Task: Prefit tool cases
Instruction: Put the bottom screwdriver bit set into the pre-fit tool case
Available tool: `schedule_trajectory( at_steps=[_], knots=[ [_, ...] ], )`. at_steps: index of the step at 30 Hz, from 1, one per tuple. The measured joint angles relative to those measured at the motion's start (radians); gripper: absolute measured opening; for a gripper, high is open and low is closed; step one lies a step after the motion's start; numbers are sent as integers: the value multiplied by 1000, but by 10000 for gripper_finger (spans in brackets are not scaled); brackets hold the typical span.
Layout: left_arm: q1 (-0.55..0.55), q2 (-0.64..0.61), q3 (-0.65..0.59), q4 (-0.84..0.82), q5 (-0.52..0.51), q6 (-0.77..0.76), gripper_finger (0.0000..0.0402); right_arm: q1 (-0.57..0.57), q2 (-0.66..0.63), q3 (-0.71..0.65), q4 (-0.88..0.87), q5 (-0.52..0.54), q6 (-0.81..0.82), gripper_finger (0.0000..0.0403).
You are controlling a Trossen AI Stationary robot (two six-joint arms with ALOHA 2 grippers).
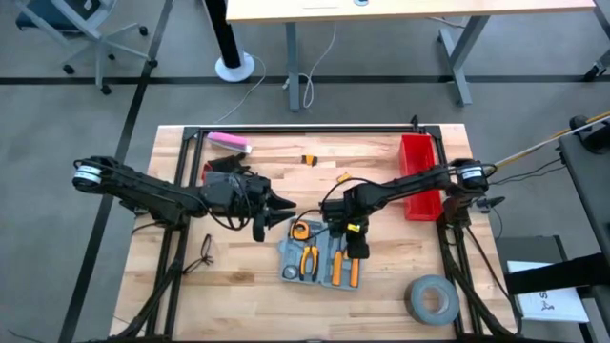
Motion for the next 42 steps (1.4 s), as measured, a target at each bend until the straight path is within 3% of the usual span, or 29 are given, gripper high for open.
schedule_trajectory(
  at_steps=[6,17,22,33,42],
  knots=[
    [0,-1,19,-6,0,1,153,-1,0,-25,12,0,-9,11],
    [0,-1,33,-78,0,9,153,-24,-1,-77,114,-65,56,119],
    [0,-1,33,-76,0,9,153,-25,-1,-101,155,-98,75,147],
    [-46,79,32,-185,34,-90,153,-24,-3,-147,208,-124,84,141],
    [-121,211,50,-190,183,-141,153,-24,-6,-184,247,-149,82,122]
  ],
)
